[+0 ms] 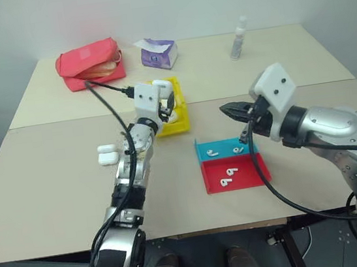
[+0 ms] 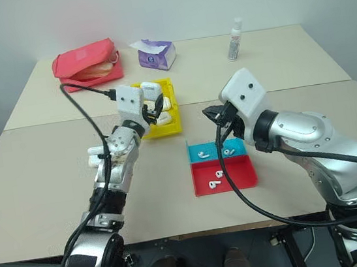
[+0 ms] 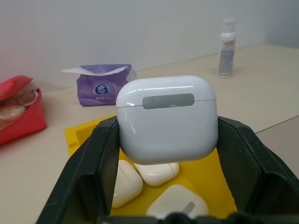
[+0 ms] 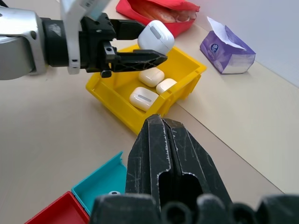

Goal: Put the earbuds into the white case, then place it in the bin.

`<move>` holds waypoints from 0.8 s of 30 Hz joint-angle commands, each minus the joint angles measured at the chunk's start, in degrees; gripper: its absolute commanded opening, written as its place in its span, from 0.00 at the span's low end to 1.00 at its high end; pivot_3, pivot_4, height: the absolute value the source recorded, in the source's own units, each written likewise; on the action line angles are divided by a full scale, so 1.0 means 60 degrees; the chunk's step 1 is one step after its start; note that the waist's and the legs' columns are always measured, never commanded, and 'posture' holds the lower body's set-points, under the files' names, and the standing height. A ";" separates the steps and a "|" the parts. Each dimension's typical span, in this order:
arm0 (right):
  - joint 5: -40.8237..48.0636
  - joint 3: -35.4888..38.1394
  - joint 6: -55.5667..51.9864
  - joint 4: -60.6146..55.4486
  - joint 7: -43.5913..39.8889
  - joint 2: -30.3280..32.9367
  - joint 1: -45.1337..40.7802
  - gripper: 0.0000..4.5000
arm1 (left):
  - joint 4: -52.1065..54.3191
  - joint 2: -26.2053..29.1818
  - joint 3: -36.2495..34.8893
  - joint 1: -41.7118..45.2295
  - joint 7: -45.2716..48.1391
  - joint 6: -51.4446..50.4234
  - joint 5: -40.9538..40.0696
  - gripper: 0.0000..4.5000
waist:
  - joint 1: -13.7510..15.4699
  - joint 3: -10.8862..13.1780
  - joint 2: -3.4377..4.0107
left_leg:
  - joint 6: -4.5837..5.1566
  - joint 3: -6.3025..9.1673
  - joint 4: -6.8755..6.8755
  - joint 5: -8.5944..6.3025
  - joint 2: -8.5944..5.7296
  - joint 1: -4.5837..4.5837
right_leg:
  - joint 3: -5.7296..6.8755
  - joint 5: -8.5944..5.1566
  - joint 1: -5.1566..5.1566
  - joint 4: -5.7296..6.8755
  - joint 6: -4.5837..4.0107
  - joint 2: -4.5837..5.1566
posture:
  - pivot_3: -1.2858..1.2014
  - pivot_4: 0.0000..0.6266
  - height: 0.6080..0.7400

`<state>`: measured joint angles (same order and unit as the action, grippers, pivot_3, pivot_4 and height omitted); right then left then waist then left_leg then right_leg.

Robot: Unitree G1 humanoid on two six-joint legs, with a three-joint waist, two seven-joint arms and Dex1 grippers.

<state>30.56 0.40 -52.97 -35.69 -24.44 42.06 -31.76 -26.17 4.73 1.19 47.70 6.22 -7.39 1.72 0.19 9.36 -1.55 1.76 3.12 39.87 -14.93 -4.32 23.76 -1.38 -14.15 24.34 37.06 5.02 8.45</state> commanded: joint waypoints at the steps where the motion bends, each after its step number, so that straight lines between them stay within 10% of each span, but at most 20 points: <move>1: -0.0083 0.0244 -0.0046 -0.0500 0.0113 0.0012 0.0055 0.00 | -0.0090 0.0011 0.0099 0.0311 -0.0012 0.0157 0.0136 0.84 | -0.0014 0.0000 0.0000 | 0.0000 0.0000 0.0000 0.0000 0.0001 0.0000 | 0.0001 0.0000 0.0000 0.0001 0.0000 0.0000 | 0.52 0.24 1.00; 3: -0.0075 0.0325 -0.0070 -0.0571 0.0083 0.0049 0.0152 0.00 | 0.0181 0.0083 0.0129 0.0205 0.0127 0.0199 0.0131 0.99 | -0.0034 0.0000 0.0000 | -0.0001 -0.0001 0.0000 0.0001 0.0003 -0.0001 | 0.0001 0.0000 0.0002 0.0004 0.0000 -0.0001 | 0.52 0.24 1.00; 11: -0.0124 0.0597 0.0190 -0.0786 0.0018 0.0038 0.0873 0.00 | 0.3070 0.1273 -0.0444 -0.1083 0.3314 -0.0316 -0.2105 0.99 | -0.0143 -0.0001 0.0003 | -0.0003 0.0000 -0.0004 0.0002 0.0009 -0.0001 | 0.0000 0.0000 0.0009 0.0008 0.0000 -0.0001 | 0.52 0.24 1.00; 18: 0.0421 0.1661 0.1200 -0.0802 -0.1380 0.0343 0.2318 0.00 | 0.6437 0.4472 -0.1635 -0.3112 0.8315 -0.2604 -0.6542 0.99 | -0.0214 -0.0002 0.0011 | -0.0003 0.0003 -0.0008 0.0001 0.0022 -0.0004 | 0.0000 -0.0001 0.0008 0.0005 -0.0001 -0.0008 | 0.52 0.24 1.00; 24: 0.1018 0.2720 0.2085 -0.0816 -0.3268 0.1128 0.3601 0.00 | 0.7228 0.6693 -0.2464 -0.4422 0.9898 -0.3426 -0.7537 0.99 | -0.0141 0.0002 0.0016 | 0.0084 0.0000 -0.0018 -0.0050 0.0027 -0.0089 | 0.0004 -0.0002 -0.0059 -0.0015 -0.0002 -0.0014 | 0.52 0.24 1.00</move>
<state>35.31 13.67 -43.15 -39.13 -41.49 48.03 -10.90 14.87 43.59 -11.81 21.54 63.28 -27.32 -41.42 -0.66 9.37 -1.45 2.27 3.11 39.77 -15.24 -4.15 23.16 -1.35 -14.16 23.94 36.94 5.01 8.38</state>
